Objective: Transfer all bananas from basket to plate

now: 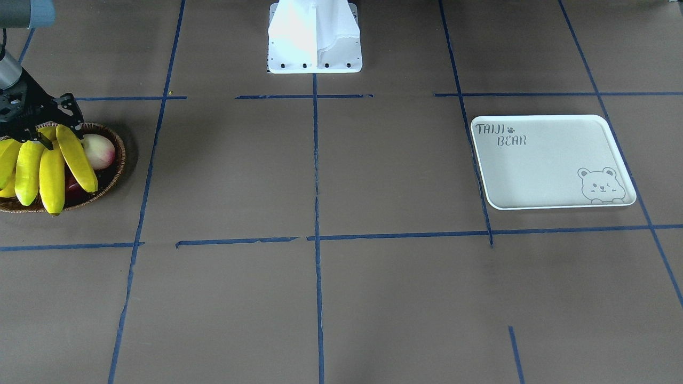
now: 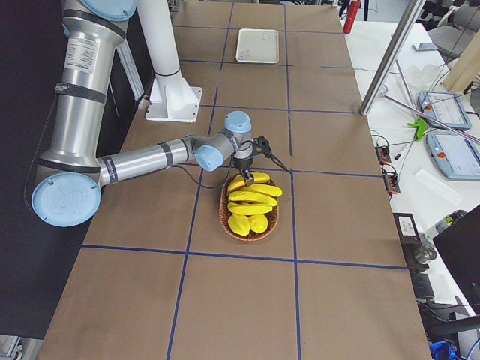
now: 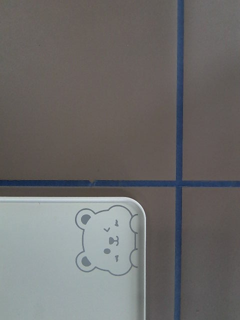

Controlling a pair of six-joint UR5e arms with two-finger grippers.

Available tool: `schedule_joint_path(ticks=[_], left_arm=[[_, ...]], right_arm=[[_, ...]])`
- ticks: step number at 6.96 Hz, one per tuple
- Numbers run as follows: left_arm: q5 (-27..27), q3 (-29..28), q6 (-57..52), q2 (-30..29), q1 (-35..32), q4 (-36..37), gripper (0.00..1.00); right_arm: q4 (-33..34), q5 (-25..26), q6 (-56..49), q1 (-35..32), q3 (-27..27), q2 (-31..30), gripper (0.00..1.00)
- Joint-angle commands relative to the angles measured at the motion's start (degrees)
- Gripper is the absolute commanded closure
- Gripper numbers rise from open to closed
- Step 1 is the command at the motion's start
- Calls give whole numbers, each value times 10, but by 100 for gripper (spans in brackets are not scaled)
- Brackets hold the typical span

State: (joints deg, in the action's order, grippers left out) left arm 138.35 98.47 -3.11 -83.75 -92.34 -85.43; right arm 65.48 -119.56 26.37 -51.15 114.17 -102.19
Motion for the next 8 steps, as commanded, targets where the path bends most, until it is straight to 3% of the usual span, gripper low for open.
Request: schedule_joint_path(ticks=[1, 2, 3, 5, 6, 7, 8], left_arm=[[21, -5, 0, 0, 1, 0, 0], [21, -5, 0, 0, 1, 0, 0], [22, -3, 7, 0, 1, 0, 0], [22, 5, 11, -1, 1, -1, 0], [22, 8, 12, -9, 1, -1, 0], [21, 9, 12, -25, 1, -7, 0], [21, 9, 39, -42, 4, -44, 0]], right_arm=[[1, 1, 0, 3, 1, 1, 70], [1, 1, 1, 3, 4, 0, 94], [1, 1, 1, 2, 8, 0, 99], [5, -10, 3, -21, 57, -20, 100], [8, -44, 6, -52, 74, -20, 100], [26, -112, 6, -106, 74, -3, 100], [39, -137, 24, -110, 63, 45, 100]])
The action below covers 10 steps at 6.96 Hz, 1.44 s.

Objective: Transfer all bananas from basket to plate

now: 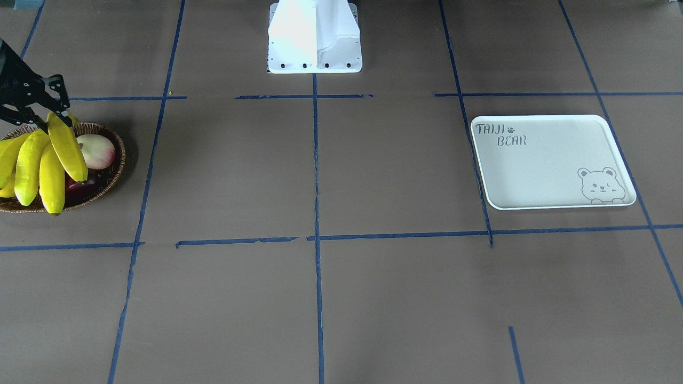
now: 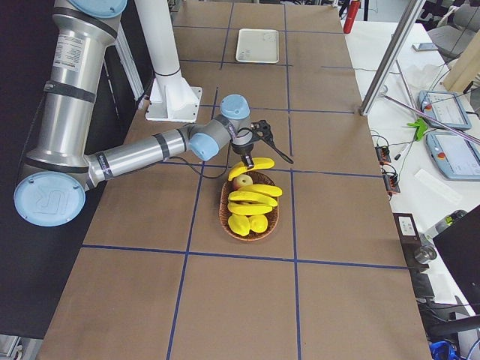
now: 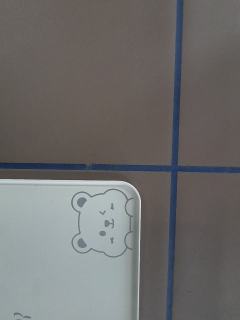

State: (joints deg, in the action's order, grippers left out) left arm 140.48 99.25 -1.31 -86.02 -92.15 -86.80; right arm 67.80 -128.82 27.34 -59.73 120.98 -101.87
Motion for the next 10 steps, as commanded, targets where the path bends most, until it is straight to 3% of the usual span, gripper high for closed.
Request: schedule_joint_path(ticks=[1, 3, 5, 6, 7, 8, 10], left_arm=[[1, 3, 131, -44, 32, -84, 0], [0, 2, 403, -84, 154, -254, 1], [-6, -10, 661, -163, 253, -381, 1], [-18, -12, 765, -202, 287, -426, 1], [-55, -12, 870, -237, 333, -469, 1], [-138, -5, 980, -273, 401, -503, 1], [-176, -4, 1068, -335, 464, -506, 1]], right_arm=[[15, -47, 120, -22, -32, 114, 100], [8, -23, 351, 57, -58, 250, 99], [8, 69, 459, 132, -57, 320, 99], [4, 122, 516, 166, -51, 345, 99], [-56, 177, 565, 216, -52, 348, 99], [-109, 252, 587, 266, -57, 346, 99], [-112, 293, 587, 317, -56, 349, 98]])
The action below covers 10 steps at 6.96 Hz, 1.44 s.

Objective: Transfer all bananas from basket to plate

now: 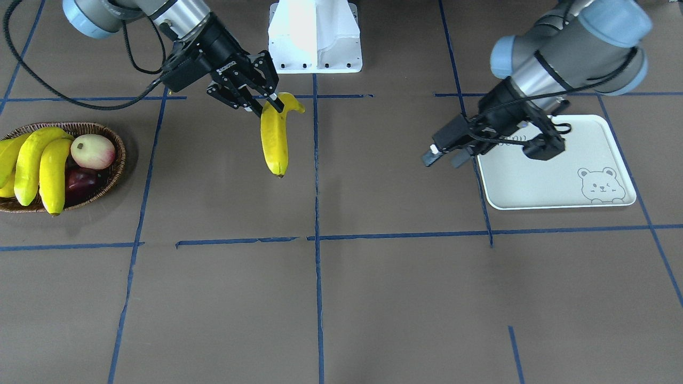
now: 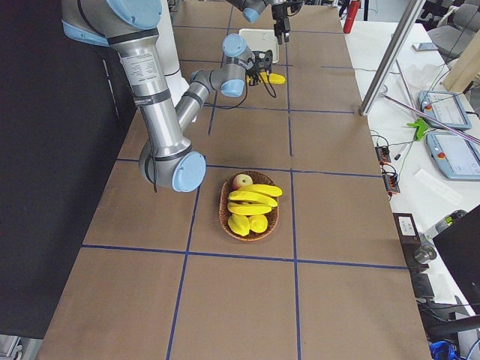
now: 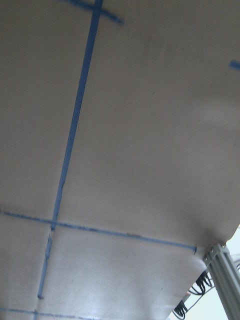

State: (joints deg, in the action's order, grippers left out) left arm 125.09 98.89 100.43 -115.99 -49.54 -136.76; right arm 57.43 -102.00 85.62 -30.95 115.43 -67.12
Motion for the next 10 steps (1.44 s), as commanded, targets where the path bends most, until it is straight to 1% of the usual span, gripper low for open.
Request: schedule_joint_path(ticks=[1, 2, 3, 5, 7, 9, 10], left_arm=[[-23, -5, 54, -55, 47, -5, 1], [-34, -8, 68, -69, 58, -4, 1], [-56, -8, 69, -78, 80, -5, 1], [-101, -9, 70, -88, 124, -4, 1], [-109, -9, 69, -87, 156, -4, 1], [-148, -9, 68, -88, 181, -4, 2], [-149, -8, 70, -89, 182, -4, 21]], right_arm=[[-9, 40, 4, 45, 0, 1, 98], [-9, 56, 3, 61, 0, 9, 98], [-9, 70, 3, 69, 0, 12, 98], [-9, 71, 4, 70, 2, 14, 98], [-9, 71, 3, 70, 2, 14, 98], [-9, 71, 4, 70, 2, 16, 98], [-8, 72, 4, 70, 2, 16, 98]])
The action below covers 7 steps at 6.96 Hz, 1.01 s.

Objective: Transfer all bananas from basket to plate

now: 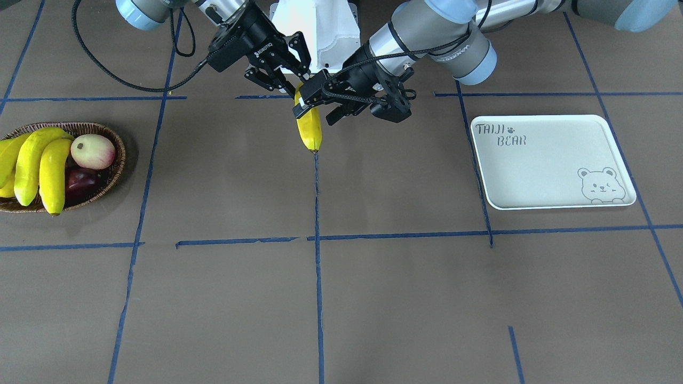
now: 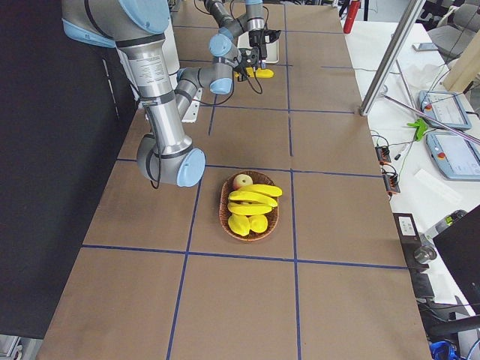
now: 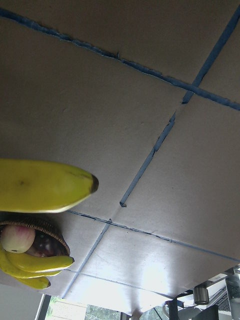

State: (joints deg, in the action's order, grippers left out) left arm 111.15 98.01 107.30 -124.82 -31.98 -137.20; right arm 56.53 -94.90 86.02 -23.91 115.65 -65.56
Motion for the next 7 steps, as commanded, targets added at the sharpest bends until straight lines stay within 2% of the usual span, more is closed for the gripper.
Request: schedule_joint_path(ticks=[1, 2, 3, 4, 7], left_arm=[[-9, 2, 1, 1, 5, -1, 67], [-9, 3, -5, 1, 4, -1, 100], [-9, 3, -3, 1, -3, 0, 100], [-9, 2, 0, 1, -7, 0, 100], [-12, 0, -10, 7, -29, 11, 100]], right_arm=[[1, 0, -2, 0, 0, -1, 98], [1, 0, -4, 1, 1, -4, 98], [1, 0, -1, 1, 1, -2, 57], [2, 2, 1, 4, 2, -2, 1], [2, -3, -1, 2, 5, -6, 0]])
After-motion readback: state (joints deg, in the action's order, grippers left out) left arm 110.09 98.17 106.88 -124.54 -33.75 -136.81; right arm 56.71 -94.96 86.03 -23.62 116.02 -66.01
